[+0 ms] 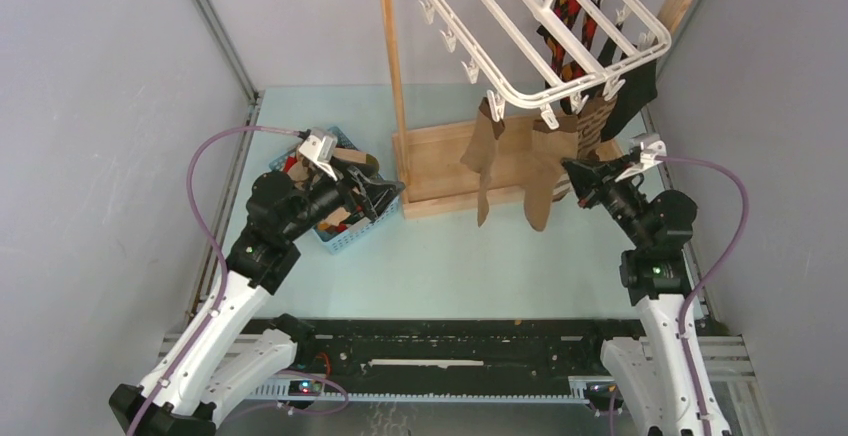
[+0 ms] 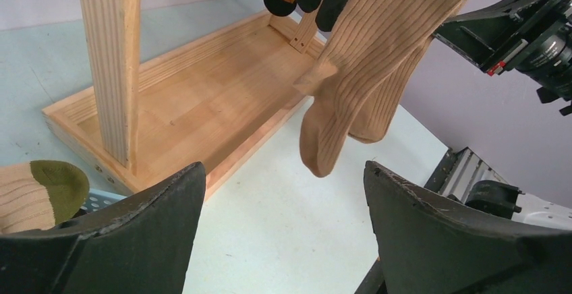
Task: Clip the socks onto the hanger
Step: Rotate the hanger at the clothesline.
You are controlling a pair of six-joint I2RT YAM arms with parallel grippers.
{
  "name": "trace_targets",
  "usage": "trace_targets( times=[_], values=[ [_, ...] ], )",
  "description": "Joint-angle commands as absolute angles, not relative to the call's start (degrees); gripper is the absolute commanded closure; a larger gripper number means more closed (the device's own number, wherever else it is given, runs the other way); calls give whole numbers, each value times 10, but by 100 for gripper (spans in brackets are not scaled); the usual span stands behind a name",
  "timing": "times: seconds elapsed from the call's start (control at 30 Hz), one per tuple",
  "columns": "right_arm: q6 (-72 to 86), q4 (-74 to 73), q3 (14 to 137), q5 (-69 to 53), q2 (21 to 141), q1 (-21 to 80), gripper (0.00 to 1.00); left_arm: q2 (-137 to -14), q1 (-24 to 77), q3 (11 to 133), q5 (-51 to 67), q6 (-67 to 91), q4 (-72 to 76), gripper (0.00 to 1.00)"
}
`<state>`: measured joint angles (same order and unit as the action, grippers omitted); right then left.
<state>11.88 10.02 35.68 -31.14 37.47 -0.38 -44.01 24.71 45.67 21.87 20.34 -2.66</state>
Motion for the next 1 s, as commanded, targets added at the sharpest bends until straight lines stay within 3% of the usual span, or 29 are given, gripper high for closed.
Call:
trace_targets(
  times=[0.0, 0.33, 0.97],
  values=[
    [104, 55, 383, -317, 363, -54, 100, -432, 243, 464, 233, 178, -10, 9],
    [88, 47, 415, -334, 410, -159, 100, -431, 243, 486, 190, 120, -85, 9],
    [84, 93, 505, -334, 573, -230, 100, -430, 243, 477, 197, 136, -74, 10]
  ],
)
